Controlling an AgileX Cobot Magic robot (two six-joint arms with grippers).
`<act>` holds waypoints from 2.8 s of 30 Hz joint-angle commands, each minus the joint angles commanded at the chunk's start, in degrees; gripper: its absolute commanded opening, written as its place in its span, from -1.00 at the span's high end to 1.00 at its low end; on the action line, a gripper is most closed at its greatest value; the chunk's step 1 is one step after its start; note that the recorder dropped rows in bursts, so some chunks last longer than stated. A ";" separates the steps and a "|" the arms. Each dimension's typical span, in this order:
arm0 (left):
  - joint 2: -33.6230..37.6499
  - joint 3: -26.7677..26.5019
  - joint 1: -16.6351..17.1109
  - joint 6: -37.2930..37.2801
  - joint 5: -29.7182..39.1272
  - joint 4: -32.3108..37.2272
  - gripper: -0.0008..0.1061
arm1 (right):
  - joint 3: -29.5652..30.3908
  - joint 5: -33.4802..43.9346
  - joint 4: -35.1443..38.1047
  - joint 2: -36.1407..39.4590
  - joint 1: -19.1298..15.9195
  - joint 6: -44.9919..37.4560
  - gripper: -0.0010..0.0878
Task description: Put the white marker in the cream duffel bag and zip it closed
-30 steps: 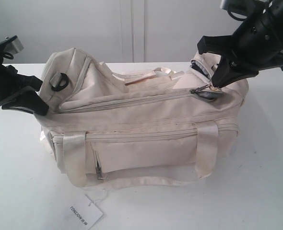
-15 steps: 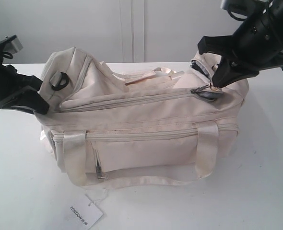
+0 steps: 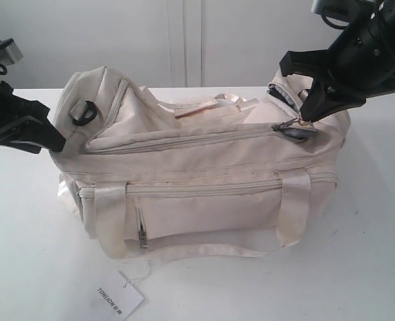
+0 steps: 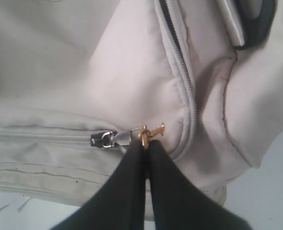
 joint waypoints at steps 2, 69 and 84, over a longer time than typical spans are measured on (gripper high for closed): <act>-1.43 0.00 0.00 0.75 0.00 0.00 -0.03 | 0.00 0.00 0.00 0.00 0.00 0.00 0.98; -7.58 -0.26 -45.76 -7.84 -13.35 40.13 -0.02 | 0.00 0.11 0.00 0.00 0.00 -0.01 0.98; 0.86 -0.26 -46.42 -7.73 -33.54 40.28 -0.02 | 0.00 -0.01 0.00 0.00 0.00 -0.01 0.98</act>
